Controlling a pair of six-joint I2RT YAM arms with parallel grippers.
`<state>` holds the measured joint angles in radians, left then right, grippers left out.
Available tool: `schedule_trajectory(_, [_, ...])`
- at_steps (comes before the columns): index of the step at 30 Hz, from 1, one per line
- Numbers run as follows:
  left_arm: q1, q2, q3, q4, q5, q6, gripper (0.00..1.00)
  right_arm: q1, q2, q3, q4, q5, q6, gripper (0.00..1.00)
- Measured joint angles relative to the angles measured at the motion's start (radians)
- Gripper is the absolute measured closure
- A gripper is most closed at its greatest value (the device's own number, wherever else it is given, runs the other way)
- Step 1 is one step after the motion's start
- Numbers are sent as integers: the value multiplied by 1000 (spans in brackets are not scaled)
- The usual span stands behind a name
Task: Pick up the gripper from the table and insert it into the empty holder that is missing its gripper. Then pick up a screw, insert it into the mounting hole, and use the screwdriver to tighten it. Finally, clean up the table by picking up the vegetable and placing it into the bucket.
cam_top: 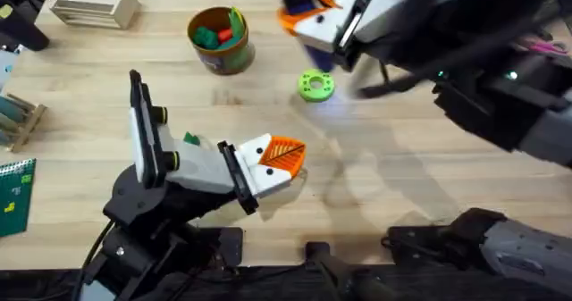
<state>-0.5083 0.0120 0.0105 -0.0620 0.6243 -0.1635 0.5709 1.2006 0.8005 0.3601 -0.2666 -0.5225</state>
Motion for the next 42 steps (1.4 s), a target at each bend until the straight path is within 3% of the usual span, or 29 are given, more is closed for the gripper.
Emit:
schedule_trajectory(5, [0,0,0,0,0,0,995,-107,109,0,-131,217,-350,970])
schedule_trajectory(9, [0,0,0,0,0,0,995,-186,210,0,-154,329,-531,970])
schedule_trajectory(16, [0,0,0,0,0,2,995,-298,365,0,-156,397,-690,970])
schedule_trajectory(27, [0,0,0,0,0,3,995,-311,449,0,-237,404,-770,955])
schedule_trajectory(34, [0,0,0,0,0,3,995,-311,440,10,-287,412,-774,253])
schedule_trajectory(36, [0,0,0,0,0,3,995,-309,433,14,-295,420,-741,188])
schedule_trajectory(42, [0,0,0,0,0,3,995,-269,399,14,-327,476,-597,175])
